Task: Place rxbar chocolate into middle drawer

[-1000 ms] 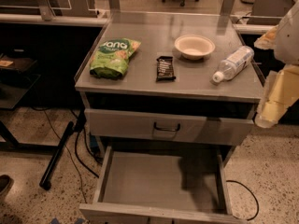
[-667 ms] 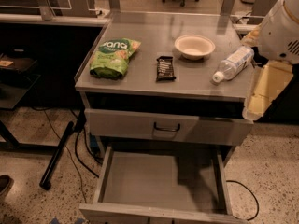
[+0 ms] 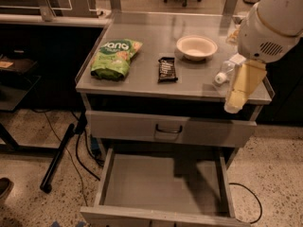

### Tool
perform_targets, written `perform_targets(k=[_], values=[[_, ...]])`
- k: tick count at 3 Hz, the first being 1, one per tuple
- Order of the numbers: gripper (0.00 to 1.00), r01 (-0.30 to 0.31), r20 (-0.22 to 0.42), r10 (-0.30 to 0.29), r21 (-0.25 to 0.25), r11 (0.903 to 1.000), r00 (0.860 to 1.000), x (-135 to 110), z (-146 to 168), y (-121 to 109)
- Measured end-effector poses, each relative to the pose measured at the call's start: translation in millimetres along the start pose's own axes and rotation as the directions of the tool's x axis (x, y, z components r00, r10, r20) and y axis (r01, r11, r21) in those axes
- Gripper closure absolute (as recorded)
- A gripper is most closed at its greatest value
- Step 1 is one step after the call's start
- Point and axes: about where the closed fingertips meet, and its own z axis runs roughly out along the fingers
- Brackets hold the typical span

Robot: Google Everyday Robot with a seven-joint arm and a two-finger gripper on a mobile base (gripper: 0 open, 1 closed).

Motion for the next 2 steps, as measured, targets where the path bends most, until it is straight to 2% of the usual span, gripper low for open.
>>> perform_targets(k=[2], values=[[0.0,0.061,0.016,-0.061,-0.043,0.9972,0.998,-29.3,41.5,-36.9]])
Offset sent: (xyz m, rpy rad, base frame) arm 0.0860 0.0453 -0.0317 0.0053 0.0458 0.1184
